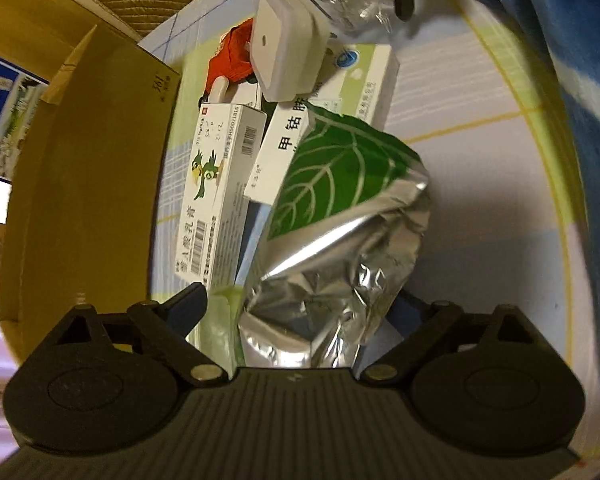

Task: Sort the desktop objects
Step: 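Grasp the plastic-wrapped item with the right tool while the left tool grasps the leaf-print foil pouch, then lift both held items and carry them over the cardboard box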

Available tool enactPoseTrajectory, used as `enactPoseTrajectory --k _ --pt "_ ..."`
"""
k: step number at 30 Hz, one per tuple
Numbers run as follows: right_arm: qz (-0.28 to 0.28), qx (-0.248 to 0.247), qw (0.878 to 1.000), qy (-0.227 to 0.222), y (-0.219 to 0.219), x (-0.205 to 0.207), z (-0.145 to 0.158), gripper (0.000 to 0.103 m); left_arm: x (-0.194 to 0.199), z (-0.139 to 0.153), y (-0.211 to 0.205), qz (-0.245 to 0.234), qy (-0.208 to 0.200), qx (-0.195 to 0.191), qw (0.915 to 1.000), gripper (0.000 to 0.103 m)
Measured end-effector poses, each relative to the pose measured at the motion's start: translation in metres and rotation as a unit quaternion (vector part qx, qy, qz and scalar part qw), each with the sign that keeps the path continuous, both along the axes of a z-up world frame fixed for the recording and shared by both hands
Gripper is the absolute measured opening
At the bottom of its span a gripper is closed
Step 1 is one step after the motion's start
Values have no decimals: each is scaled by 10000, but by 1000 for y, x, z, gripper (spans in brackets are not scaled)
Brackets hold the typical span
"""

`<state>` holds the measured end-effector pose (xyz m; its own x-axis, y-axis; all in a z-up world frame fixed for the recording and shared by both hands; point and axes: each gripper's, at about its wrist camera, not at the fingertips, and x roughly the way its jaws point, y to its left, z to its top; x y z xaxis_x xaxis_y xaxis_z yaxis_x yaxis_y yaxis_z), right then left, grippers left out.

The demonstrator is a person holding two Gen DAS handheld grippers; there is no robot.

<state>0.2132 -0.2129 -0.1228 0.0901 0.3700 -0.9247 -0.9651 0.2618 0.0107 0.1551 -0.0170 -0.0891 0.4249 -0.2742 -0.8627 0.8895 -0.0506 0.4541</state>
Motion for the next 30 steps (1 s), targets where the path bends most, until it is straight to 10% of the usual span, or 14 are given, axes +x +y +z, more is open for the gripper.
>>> enactPoseTrajectory --k 14,19,30 --pt "-203 204 9996 58 -11 -1 13 62 14 15 -20 1260 968 -231 9870 51" --pt "-364 246 9990 49 -16 -3 17 62 5 20 -20 1629 1293 -456 9771 50" --pt "-349 172 9992 -1 -16 -3 12 62 -10 2 -31 1176 997 1 9881 68"
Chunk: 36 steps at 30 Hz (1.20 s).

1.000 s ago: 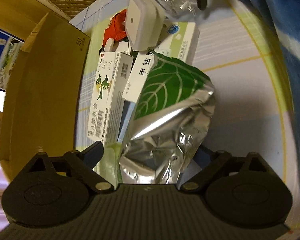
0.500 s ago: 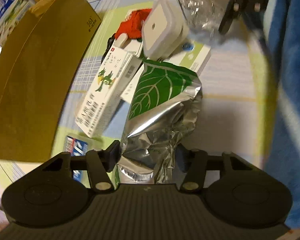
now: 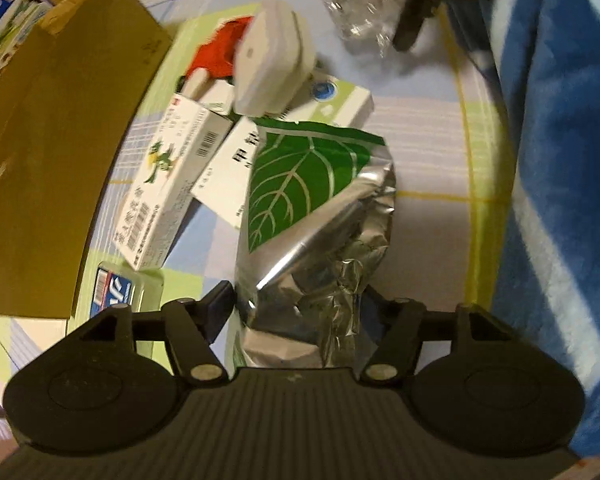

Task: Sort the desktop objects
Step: 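Lift both held items and carry them over the cardboard box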

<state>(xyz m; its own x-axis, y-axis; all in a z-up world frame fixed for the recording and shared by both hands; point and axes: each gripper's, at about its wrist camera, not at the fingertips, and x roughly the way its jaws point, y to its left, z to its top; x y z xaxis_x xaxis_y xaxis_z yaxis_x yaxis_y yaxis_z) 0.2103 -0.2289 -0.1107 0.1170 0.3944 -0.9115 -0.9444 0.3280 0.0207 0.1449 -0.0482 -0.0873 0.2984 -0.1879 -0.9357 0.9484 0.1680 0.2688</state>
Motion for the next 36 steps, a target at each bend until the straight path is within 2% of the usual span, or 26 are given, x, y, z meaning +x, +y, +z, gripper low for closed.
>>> enactPoseTrajectory --k 2,6,11,16,21,27,36 --pt "-13 -1 10000 -27 0 0 0 62 2 -2 0 83 75 -38 9999 68" --pt "-31 9 9999 -166 1 -3 3 62 11 2 3 434 198 -170 9987 49" --pt "-248 135 9993 -262 -4 -4 12 62 14 13 14 1039 268 -351 9936 44" --pt "-643 346 9972 -164 -11 -2 28 62 15 36 31 2077 464 -571 9754 44" --pt "-836 539 9949 -190 -13 -6 50 62 8 70 42 2814 601 -636 9556 44" --pt "-962 868 9909 -372 -11 -10 88 62 3 113 45 3121 587 -812 9447 44" --pt "-1050 1244 9844 -671 2 6 139 62 17 169 33 3354 226 -1252 9334 44"
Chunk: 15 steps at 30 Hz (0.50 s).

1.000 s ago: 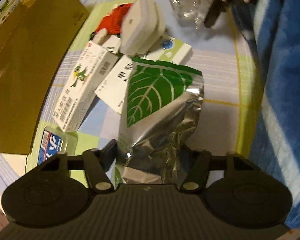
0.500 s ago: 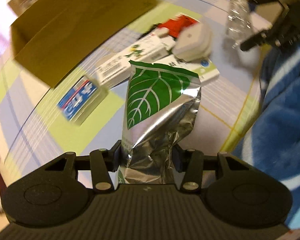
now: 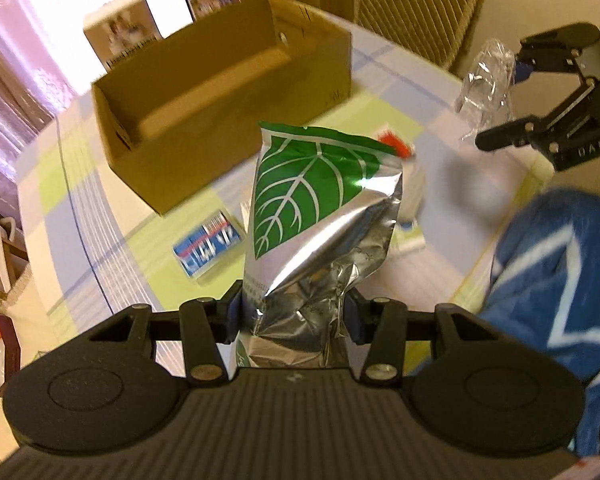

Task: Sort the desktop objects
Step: 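Lift both held items and carry them over the cardboard box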

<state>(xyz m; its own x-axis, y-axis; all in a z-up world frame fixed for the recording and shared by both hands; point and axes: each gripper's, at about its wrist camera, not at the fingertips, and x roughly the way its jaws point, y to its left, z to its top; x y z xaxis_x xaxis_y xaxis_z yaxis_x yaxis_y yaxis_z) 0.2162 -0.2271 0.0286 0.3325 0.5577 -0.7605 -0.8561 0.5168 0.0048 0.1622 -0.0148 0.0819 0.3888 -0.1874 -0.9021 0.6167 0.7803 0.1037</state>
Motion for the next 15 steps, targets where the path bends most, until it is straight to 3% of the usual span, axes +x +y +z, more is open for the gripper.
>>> enactPoseTrajectory --k 8,15 --pt "-171 240 9995 -104 34 49 25 62 52 27 -11 279 -275 -147 9991 44" --pt "-597 492 9970 -20 57 105 25 62 108 34 -14 888 -408 -230 9949 44"
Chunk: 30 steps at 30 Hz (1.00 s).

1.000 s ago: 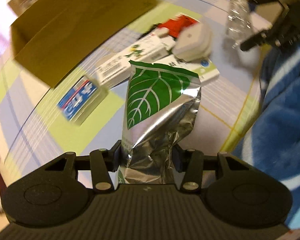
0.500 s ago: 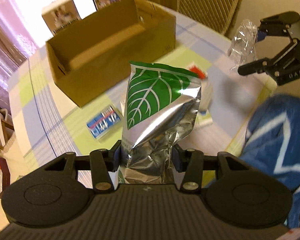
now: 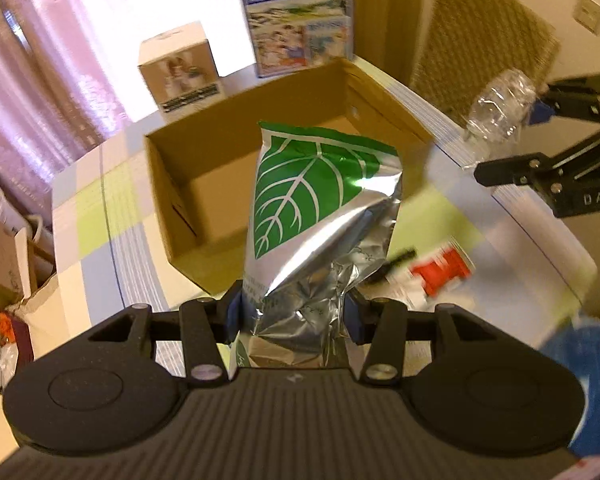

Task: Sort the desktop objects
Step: 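Lift both held items and carry them over the cardboard box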

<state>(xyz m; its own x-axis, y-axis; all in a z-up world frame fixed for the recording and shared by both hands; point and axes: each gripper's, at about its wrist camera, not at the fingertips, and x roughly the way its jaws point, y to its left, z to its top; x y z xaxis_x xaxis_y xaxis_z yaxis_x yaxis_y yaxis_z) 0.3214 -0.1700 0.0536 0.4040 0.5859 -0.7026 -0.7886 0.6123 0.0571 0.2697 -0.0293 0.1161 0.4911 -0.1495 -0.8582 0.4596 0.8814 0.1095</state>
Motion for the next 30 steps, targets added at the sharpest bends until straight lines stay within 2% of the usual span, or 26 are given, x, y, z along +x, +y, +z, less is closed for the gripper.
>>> enactPoseTrajectory --k 7,15,23,30 --pt "-395 168 9990 118 21 50 -6 62 54 4 3 428 -125 -406 9982 43" --pt "-583 202 9979 208 44 84 -21 62 106 2 7 698 -260 -766 9943 43" --pt "-687 231 9970 277 60 105 -42 62 137 -14 8 816 -313 -870 9924 43" --pt "-777 198 9960 397 64 116 -61 62 157 -27 2 791 -334 -779 9933 43"
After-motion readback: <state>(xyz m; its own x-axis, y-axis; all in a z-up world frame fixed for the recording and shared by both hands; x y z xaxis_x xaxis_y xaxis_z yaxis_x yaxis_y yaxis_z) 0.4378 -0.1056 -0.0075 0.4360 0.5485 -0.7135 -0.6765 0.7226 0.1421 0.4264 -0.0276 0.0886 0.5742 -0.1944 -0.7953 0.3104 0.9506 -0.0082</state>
